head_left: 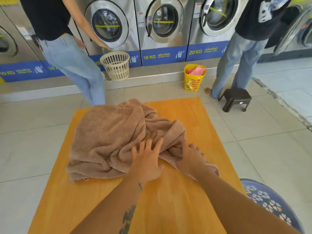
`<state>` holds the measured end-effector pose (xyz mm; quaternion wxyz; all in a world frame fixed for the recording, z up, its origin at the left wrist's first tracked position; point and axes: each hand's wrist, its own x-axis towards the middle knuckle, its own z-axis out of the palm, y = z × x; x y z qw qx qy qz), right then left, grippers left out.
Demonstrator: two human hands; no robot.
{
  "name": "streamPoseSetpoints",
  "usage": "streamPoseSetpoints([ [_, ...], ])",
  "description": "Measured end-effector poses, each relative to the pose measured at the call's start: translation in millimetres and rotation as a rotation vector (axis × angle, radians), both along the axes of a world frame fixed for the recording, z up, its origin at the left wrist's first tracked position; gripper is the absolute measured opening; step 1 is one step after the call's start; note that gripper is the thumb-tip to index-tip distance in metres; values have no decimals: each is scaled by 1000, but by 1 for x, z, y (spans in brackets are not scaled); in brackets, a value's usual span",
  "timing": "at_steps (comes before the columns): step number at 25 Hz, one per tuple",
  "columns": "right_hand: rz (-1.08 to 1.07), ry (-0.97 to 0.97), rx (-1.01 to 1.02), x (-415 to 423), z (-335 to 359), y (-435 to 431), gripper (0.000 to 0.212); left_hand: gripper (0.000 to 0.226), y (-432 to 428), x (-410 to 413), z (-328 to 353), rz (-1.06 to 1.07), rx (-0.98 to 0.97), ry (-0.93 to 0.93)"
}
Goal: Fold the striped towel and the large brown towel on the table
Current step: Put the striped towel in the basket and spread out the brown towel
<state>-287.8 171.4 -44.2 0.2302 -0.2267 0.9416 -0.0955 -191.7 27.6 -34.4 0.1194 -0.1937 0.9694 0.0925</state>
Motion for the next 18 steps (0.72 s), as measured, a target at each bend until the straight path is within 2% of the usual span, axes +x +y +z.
streamPoseSetpoints([
  [1, 48, -21, 24, -5, -3, 3, 77, 76, 2, -4, 0, 25, -31, -34],
  [3, 103, 17, 46, -25, -5, 14, 54, 44, -3, -11, 3, 102, -36, 41],
  [6, -9, 333, -39, -79, 7, 39, 27, 20, -25, -11, 17, 433, 77, 406],
  [8, -120, 527, -42, -119, 22, 63, 23, 5, -43, -6, 27, 563, 85, 541],
  [9, -164, 558, 12, -135, 27, 72, 27, 6, -49, -4, 30, 588, 85, 574],
  [11, -167, 489, 198, -150, 29, 83, 38, 9, -47, -2, 37, 593, 137, 601],
  [13, -49, 318, 293, -144, 25, 78, 55, 32, -30, -3, 35, 511, 91, 564],
  [15, 95, 162, 233, -126, 16, 67, 73, 50, -3, -6, 23, 336, -58, 518],
  [16, 150, 128, 179, -115, 11, 60, 79, 51, 11, -10, 20, 251, -63, 511],
  [18, 215, 119, 88, -96, 4, 53, 76, 50, 31, -18, 13, 209, 92, 481],
])
